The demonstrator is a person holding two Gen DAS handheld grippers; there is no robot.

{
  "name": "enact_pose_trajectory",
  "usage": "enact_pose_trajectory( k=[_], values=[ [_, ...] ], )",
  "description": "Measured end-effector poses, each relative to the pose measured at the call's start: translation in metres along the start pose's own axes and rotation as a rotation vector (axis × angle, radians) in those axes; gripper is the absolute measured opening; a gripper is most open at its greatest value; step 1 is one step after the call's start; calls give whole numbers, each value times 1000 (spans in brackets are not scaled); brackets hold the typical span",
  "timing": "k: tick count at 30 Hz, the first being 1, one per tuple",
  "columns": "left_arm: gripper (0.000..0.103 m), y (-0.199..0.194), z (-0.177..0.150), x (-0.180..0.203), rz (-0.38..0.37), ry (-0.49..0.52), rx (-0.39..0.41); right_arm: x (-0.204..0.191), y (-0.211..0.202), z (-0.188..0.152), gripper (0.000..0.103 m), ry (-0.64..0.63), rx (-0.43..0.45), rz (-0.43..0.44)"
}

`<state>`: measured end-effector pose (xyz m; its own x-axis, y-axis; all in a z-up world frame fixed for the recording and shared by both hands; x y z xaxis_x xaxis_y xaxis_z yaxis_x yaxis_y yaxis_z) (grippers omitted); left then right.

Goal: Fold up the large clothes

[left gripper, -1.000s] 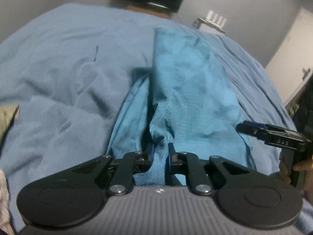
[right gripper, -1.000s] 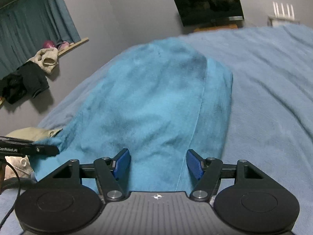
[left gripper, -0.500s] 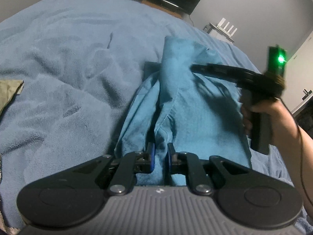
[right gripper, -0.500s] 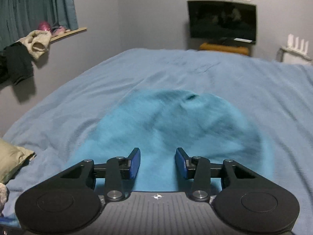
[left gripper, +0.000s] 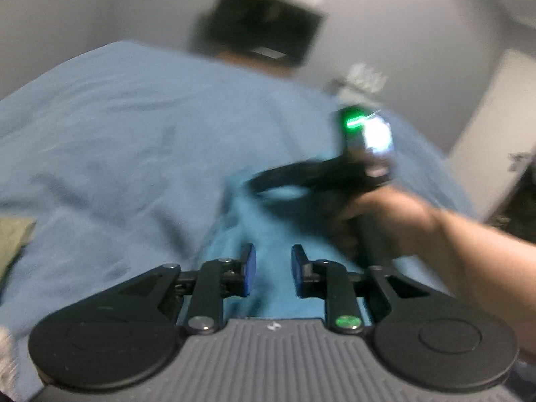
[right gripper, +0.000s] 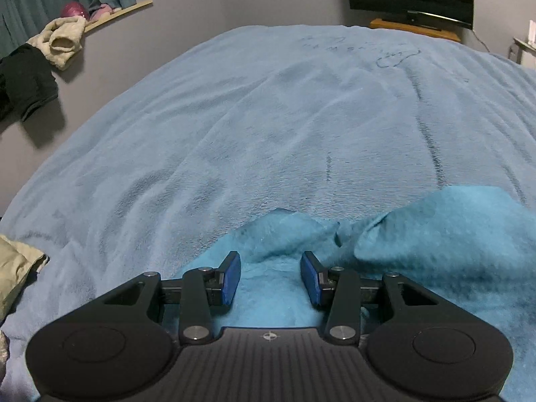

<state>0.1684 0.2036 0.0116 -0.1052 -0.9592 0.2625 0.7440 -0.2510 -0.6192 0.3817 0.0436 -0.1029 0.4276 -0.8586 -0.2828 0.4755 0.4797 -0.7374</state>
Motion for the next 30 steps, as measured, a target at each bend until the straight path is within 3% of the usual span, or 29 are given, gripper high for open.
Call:
enact_pose_trajectory(
  k=[3,4,6,7,10,12,14,16,20,24,27,28,29,30],
  values=[
    [32,25,-8,23,-33,93,-34,5,0,2,45,7,-2,13],
    [32,39,-17,28,-25,140,-78,5,-1,4,45,10,-1,23],
    [32,65,-36,23,61,213,-196,6,-16,9,45,14,19,67],
    [32,73,-41,17,75,201,-236,9,-29,13,44,23,50,105],
    [32,77,-40,-7,101,119,-255,25,-87,19,44,44,209,139],
    [32,80,-41,-16,66,59,-268,44,-130,15,47,33,334,77],
    [32,81,-42,-14,65,63,-273,62,-155,2,47,0,382,-2],
    [32,82,-41,-11,74,82,-273,73,-163,-13,47,-51,380,-59],
    [32,82,-39,-16,54,58,-282,92,-132,-45,45,-107,266,-144],
    [32,86,-39,-13,46,76,-297,118,-109,-54,45,3,257,-188],
    [32,86,-43,-15,51,67,-306,121,-113,-51,46,40,275,-166],
    [32,86,-43,-17,50,62,-305,119,-121,-49,54,55,299,-146],
    [32,87,-44,-17,49,59,-303,119,-131,-49,71,72,328,-125],
    [32,87,-43,-17,48,60,-301,124,-142,-50,81,91,357,-109]
  ],
)
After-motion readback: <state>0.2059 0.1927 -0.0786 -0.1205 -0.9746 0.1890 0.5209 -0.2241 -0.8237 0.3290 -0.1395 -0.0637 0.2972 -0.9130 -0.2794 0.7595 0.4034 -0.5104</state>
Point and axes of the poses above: each gripper's, at about its wrist camera, not at the fingertips, and y roughly the way its jaws point, x to its right, z to its top, the point moved 7 cm from there along y, roughly the way its jaws point, and after that the axes turned 8 degrees about z, right-handed, at the moved point
